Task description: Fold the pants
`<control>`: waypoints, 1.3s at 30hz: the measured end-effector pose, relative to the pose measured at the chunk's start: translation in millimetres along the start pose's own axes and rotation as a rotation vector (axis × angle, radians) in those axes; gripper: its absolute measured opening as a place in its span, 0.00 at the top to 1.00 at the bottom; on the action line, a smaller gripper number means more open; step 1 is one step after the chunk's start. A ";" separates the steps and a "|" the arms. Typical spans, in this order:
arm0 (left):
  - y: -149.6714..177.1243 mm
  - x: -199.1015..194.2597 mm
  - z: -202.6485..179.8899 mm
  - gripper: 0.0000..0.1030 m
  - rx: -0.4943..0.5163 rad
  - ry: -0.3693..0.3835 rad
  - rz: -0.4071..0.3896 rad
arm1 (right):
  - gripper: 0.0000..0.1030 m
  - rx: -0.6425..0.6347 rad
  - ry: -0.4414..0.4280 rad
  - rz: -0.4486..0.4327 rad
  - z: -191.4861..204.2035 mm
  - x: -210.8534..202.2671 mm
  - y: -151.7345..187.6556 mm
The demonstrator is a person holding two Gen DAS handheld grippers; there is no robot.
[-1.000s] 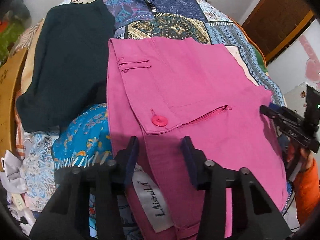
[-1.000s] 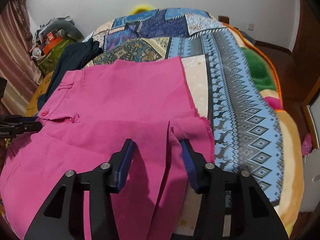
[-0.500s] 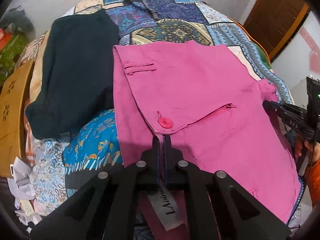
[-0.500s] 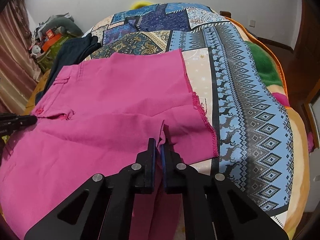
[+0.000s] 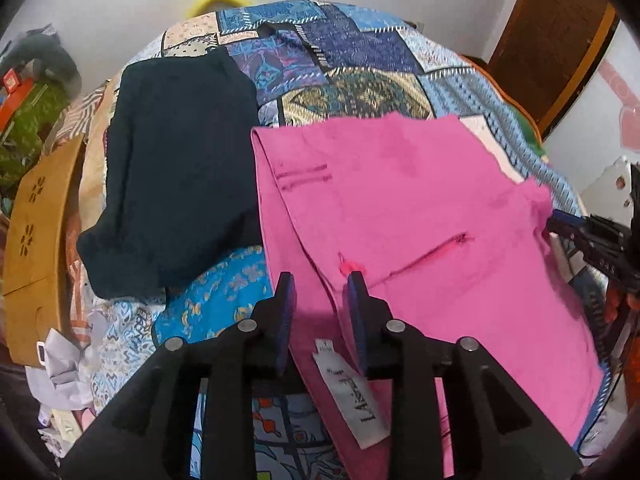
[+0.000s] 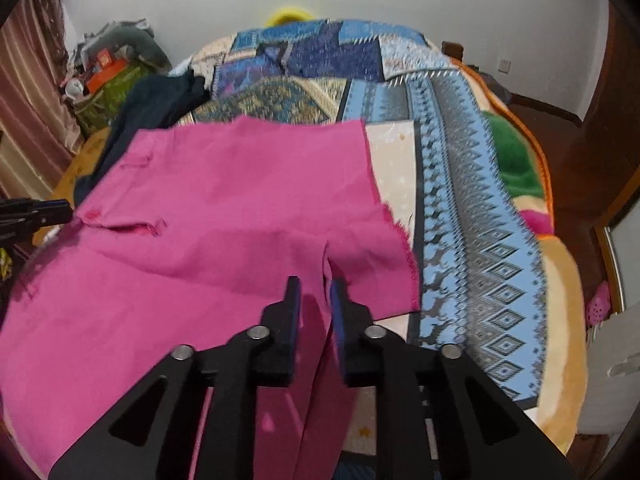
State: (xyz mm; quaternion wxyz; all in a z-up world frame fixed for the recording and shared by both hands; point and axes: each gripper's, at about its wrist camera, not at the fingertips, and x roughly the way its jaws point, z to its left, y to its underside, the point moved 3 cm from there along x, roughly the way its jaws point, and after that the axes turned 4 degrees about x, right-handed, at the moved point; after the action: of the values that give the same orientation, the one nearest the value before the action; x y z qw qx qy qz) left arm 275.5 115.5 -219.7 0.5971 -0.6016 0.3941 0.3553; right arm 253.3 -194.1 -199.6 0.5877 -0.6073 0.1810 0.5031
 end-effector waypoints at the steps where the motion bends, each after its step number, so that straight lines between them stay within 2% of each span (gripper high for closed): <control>1: -3.7 0.6 1.5 0.71 -0.005 0.008 0.001 | 0.77 0.001 -0.003 -0.010 1.0 -2.7 -2.0; 6: -19.3 14.7 3.8 0.71 -0.041 0.071 0.036 | 0.64 0.026 0.009 -0.086 -4.7 -15.7 -20.0; 8: -23.1 25.9 4.6 0.71 -0.060 0.101 0.063 | 0.63 0.043 0.022 -0.095 -8.9 -12.7 -25.4; 14: -23.5 55.5 15.3 0.71 -0.149 0.108 0.128 | 0.62 0.082 0.075 -0.057 -28.5 12.4 -26.9; 18: -24.1 62.2 11.7 0.71 -0.150 0.140 0.126 | 0.62 0.144 0.050 -0.015 -42.6 30.9 -22.5; 21: -27.3 64.6 6.9 0.72 -0.134 0.182 0.127 | 0.62 0.139 0.021 -0.017 -39.8 35.1 -20.9; 23: -28.9 64.9 4.9 0.80 -0.119 0.175 0.122 | 0.63 0.123 0.014 -0.007 -35.9 38.2 -20.3; 25: -29.7 64.2 4.3 0.92 -0.099 0.151 0.112 | 0.70 0.089 0.026 0.006 -29.6 43.0 -18.5; 26: -29.8 63.3 4.5 0.92 -0.092 0.150 0.106 | 0.75 0.079 0.032 0.009 -28.8 44.2 -18.2; 27: -29.6 61.7 5.3 0.93 -0.089 0.144 0.097 | 0.84 0.064 0.038 0.014 -27.0 45.4 -17.7; 28: -29.4 59.4 6.4 0.94 -0.091 0.123 0.083 | 0.88 0.056 0.038 0.020 -27.1 46.0 -17.1; 34: -31.7 42.4 4.6 0.96 -0.024 -0.041 -0.013 | 0.94 0.025 0.059 -0.006 -29.2 40.8 -15.2; 39: -26.9 53.6 9.5 0.96 -0.014 -0.073 0.023 | 0.94 0.019 0.082 0.017 -29.3 49.4 -11.4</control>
State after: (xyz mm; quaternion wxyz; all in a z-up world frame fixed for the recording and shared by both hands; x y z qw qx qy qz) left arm 323.6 121.7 -256.4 0.6028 -0.5879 0.3765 0.3864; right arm 295.4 -199.3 -239.9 0.5813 -0.6200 0.2150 0.4811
